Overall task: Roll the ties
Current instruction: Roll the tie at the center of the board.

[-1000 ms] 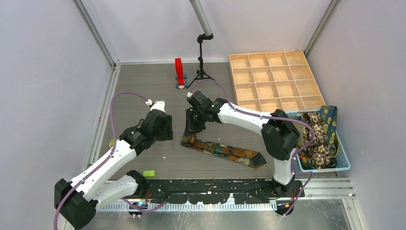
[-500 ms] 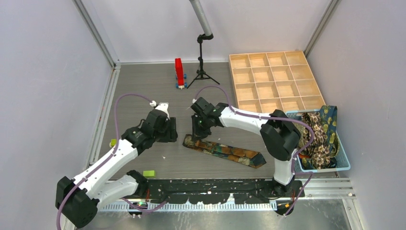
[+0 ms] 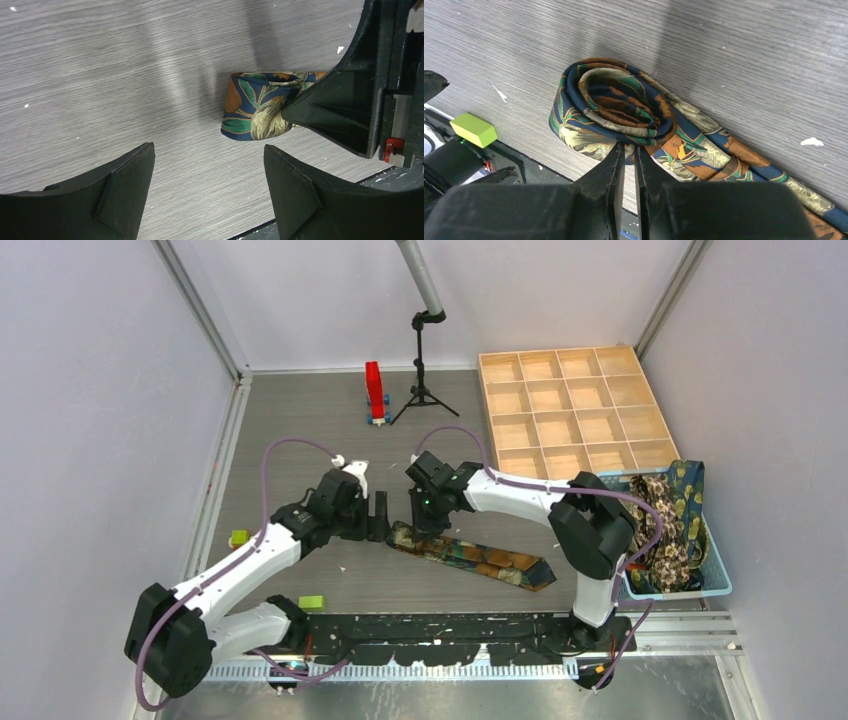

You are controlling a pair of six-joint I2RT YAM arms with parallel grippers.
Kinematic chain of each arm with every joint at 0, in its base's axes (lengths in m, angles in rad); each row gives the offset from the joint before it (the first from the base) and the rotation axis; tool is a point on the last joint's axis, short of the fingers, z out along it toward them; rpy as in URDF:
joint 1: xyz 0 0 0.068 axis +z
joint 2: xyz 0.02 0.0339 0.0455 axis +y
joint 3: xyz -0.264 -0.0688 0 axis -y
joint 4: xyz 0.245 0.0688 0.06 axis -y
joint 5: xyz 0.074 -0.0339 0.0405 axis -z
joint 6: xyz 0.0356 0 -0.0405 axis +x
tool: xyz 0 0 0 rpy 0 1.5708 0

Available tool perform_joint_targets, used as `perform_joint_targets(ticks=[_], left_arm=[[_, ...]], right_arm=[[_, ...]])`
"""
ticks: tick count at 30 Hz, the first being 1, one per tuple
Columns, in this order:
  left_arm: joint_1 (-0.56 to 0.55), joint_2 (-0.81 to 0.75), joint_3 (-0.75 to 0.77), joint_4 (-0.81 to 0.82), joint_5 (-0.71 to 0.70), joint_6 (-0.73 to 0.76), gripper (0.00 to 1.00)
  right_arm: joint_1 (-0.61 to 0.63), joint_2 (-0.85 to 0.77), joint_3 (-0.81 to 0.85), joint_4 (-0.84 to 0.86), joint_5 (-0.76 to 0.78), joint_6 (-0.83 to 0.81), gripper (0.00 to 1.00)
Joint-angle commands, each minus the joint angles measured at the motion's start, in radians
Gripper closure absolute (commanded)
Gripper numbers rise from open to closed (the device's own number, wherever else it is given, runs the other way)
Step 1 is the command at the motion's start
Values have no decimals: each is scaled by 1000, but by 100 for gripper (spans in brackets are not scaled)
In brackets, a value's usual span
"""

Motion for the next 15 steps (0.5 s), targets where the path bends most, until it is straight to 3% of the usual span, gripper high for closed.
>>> perform_joint_targets(ticks=[1, 15], left_arm=[[6, 37, -12, 122, 90, 8, 18], [9, 210, -15, 285, 217, 9, 20]], right_arm=[[-1, -47, -20, 22, 32, -19, 82], [-9, -49, -85, 44, 58, -32, 83]])
